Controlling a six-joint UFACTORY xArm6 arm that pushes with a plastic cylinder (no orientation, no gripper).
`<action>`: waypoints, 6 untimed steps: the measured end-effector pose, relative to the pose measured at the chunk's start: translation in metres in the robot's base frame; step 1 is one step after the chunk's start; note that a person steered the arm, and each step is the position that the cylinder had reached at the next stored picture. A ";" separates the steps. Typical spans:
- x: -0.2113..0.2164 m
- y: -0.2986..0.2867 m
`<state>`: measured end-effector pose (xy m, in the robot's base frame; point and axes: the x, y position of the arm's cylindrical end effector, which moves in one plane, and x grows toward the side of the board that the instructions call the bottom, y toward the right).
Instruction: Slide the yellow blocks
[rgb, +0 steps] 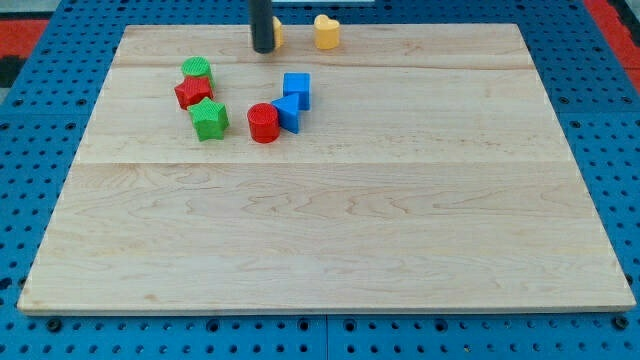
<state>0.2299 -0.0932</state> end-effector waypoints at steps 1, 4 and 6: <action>0.024 0.042; -0.025 0.057; -0.036 0.039</action>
<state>0.1939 -0.0542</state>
